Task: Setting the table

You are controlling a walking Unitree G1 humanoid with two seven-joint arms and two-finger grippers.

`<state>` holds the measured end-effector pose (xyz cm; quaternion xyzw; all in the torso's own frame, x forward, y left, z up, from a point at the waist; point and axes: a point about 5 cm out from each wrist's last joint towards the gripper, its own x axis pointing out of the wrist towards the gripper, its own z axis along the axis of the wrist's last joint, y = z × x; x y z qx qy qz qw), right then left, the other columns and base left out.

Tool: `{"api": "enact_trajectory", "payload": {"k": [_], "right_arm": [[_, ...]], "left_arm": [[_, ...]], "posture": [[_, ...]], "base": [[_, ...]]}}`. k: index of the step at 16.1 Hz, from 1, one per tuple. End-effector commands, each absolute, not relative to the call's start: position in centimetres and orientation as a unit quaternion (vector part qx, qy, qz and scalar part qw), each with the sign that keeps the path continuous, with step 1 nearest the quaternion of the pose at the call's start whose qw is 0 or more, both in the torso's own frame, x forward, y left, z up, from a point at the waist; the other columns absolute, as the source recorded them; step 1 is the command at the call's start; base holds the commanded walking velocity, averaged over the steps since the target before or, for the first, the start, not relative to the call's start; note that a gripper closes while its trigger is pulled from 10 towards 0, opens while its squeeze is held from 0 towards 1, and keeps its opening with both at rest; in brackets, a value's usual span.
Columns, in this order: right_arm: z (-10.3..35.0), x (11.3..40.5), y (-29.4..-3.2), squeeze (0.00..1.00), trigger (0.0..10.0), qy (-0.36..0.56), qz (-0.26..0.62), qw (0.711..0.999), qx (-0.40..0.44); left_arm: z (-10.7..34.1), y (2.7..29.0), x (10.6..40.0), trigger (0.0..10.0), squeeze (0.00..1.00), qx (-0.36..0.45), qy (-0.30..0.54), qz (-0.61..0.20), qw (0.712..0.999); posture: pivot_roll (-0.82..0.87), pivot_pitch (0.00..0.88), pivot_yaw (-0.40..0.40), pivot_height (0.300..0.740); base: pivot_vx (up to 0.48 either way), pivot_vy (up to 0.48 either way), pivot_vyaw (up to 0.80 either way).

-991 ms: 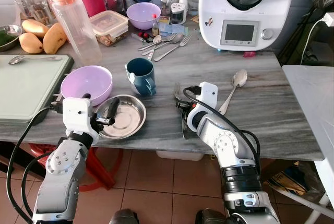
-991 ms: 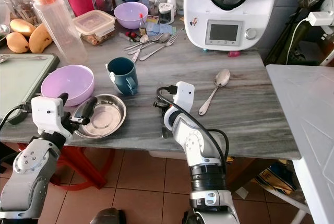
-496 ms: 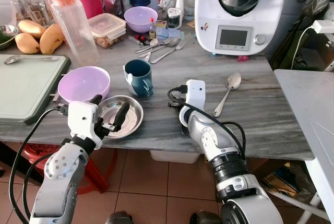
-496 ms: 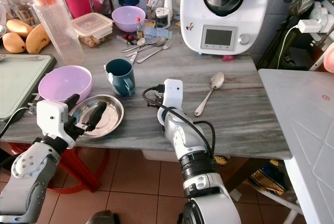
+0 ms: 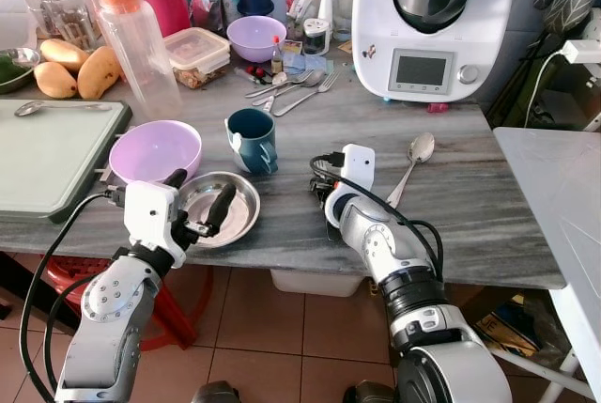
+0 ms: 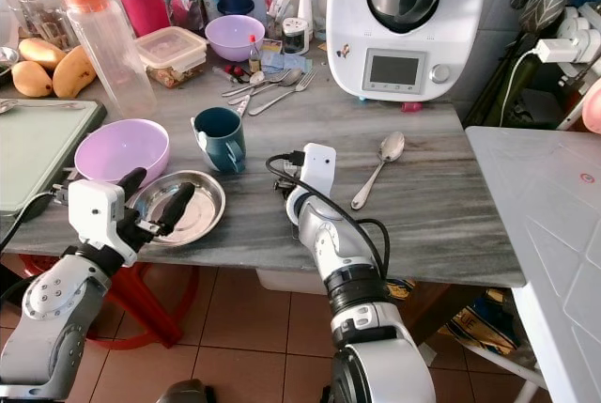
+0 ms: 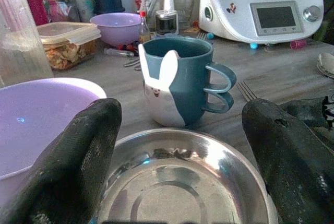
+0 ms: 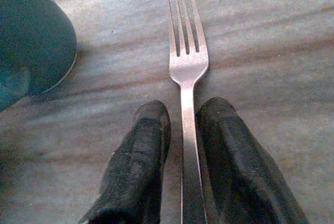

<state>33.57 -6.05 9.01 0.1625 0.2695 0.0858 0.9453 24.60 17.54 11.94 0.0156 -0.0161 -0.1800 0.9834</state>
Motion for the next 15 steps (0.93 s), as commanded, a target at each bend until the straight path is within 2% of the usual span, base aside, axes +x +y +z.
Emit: {"api": "enact_trajectory", "payload": {"k": [1, 5, 6, 7, 12, 14, 15], "right_arm": [[7.5, 32.1, -3.4, 1.0, 10.0, 0.331, 0.103, 0.919, 0.189], [8.2, 31.7, -4.6, 0.99, 10.0, 0.325, 0.114, 0.921, 0.182], [8.5, 31.6, -5.5, 0.09, 10.0, 0.31, 0.121, 0.932, 0.146], [8.9, 31.3, -6.5, 0.0, 10.0, 0.284, 0.14, 0.945, 0.086], [9.6, 30.5, -8.1, 0.0, 10.0, 0.188, 0.17, 0.964, -0.079], [10.2, 30.8, -8.6, 0.0, 10.0, 0.165, 0.158, 0.97, -0.087], [10.6, 31.3, -9.3, 1.0, 10.0, 0.155, 0.145, 0.974, -0.084]], "left_arm": [[12.0, 17.6, 24.8, 10.0, 0.0, 0.018, -0.019, -0.181, 0.983], [12.0, 17.5, 24.9, 10.0, 0.0, 0.018, -0.021, -0.181, 0.983], [12.1, 17.6, 25.0, 10.0, 0.0, 0.018, -0.022, -0.18, 0.983], [12.0, 17.6, 25.0, 10.0, 0.0, 0.018, -0.022, -0.179, 0.983], [12.0, 17.4, 25.3, 10.0, 0.0, 0.016, -0.023, -0.18, 0.983], [12.0, 17.4, 25.3, 10.0, 0.0, 0.015, -0.024, -0.18, 0.983], [12.0, 17.4, 25.4, 10.0, 0.0, 0.015, -0.024, -0.181, 0.983]], "posture": [[0.02, 0.018, 0.033, 0.74], [0.02, 0.015, 0.033, 0.74], [0.01, 0.014, 0.034, 0.74], [0.01, 0.012, 0.034, 0.74], [0.0, 0.006, 0.042, 0.74], [0.01, 0.006, 0.045, 0.74], [0.01, 0.006, 0.045, 0.74]], "base": [[0.0, 0.0, 0.0], [0.0, 0.0, 0.0], [0.0, 0.0, 0.0], [0.0, 0.0, 0.0], [0.0, 0.0, 0.0], [0.0, 0.0, 0.0], [0.0, 0.0, 0.0]]}}
